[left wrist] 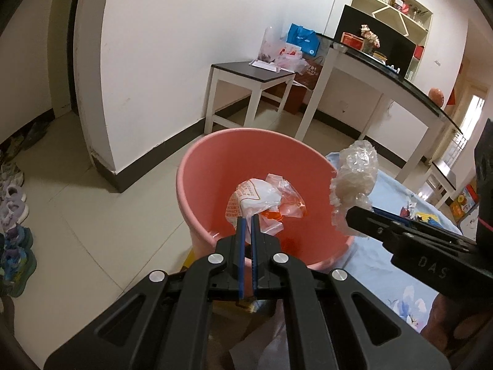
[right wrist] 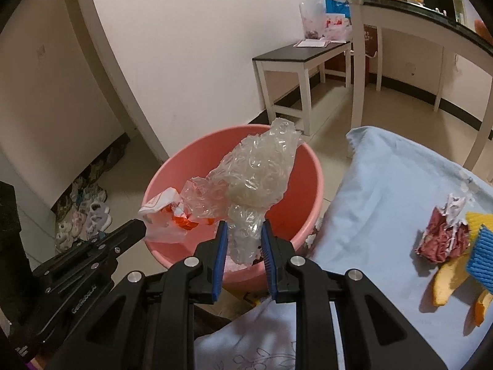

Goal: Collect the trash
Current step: 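Carry both items over the pink bucket and open both grippers, then move both grippers back over the table toward the red foil wrapper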

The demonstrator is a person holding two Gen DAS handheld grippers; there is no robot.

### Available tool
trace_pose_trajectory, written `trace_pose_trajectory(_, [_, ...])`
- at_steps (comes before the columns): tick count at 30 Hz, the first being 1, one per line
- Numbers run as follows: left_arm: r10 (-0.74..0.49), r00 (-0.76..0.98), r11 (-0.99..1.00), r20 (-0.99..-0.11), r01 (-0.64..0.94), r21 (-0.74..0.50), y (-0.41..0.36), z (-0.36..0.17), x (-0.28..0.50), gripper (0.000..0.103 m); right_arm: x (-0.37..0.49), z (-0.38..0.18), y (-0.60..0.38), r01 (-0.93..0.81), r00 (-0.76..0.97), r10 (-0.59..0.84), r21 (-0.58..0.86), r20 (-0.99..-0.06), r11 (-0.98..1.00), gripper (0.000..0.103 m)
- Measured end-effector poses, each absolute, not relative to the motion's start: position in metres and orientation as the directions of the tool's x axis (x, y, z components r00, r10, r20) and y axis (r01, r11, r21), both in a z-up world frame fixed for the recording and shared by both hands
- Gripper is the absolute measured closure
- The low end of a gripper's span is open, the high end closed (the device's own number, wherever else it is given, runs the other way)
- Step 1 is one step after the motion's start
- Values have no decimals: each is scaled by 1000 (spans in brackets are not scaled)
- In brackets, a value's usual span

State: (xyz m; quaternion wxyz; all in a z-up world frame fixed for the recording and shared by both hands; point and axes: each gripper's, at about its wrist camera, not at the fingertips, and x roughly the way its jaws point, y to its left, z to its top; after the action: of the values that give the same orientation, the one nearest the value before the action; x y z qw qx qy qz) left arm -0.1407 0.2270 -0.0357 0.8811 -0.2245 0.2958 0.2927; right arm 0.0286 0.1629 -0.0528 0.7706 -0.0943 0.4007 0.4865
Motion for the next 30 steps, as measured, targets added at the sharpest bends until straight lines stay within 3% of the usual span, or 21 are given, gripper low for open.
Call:
trace_pose_trajectory(17, [378, 630, 702, -678, -673, -234, 236, -43, -135, 99, 32, -68, 176, -820, 201, 664, 248, -720, 516, 76])
trace_pose_trajectory(21, [373, 634, 704, -678, -669, -238, 236, -43, -137, 99, 32, -69, 175, -821, 206, 667, 244, -716, 515, 67])
trace_pose_trajectory(30, [356, 647, 718, -675, -652, -246, 227, -37, -136, 98, 26, -60, 159, -825, 224, 685, 238, -694, 512, 57])
